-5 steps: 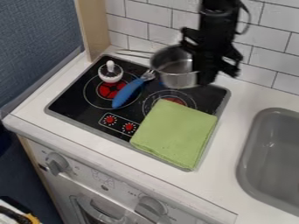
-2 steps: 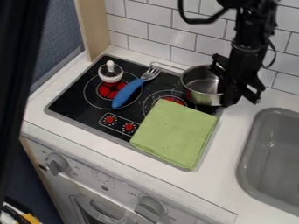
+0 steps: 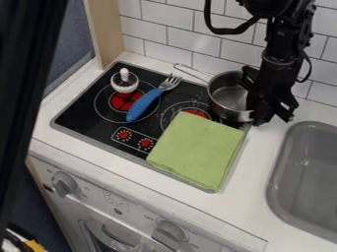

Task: Move the silver pot to the top right

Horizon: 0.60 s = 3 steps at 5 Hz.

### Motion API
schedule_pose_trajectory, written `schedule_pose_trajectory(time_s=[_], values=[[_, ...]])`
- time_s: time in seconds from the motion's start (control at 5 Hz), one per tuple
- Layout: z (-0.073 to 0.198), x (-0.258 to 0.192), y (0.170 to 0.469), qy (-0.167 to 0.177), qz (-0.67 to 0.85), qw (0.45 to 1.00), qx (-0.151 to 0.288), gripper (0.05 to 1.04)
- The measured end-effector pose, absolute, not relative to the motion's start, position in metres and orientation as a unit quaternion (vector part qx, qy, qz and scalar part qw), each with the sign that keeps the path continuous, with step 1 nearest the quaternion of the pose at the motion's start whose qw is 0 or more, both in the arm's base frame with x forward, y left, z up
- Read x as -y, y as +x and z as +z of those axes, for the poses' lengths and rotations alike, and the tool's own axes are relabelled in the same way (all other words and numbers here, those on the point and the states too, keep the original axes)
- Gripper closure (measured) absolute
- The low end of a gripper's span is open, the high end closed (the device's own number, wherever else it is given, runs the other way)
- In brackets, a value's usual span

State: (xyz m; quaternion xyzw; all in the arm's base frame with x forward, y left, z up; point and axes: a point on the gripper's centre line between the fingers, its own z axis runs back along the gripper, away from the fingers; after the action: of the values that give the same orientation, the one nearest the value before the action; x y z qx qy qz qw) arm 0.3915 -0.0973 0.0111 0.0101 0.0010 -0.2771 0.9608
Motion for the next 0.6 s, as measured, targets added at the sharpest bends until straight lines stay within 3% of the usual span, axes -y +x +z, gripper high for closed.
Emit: schedule_pose_trajectory(time_s=[0.4,0.6], values=[[0.017,0.098,0.376,-0.005,-0.270,0.963,-0.002,0.215],[0.060,0.087,0.373,-0.027,-0.227,0.973,0.042,0.073]])
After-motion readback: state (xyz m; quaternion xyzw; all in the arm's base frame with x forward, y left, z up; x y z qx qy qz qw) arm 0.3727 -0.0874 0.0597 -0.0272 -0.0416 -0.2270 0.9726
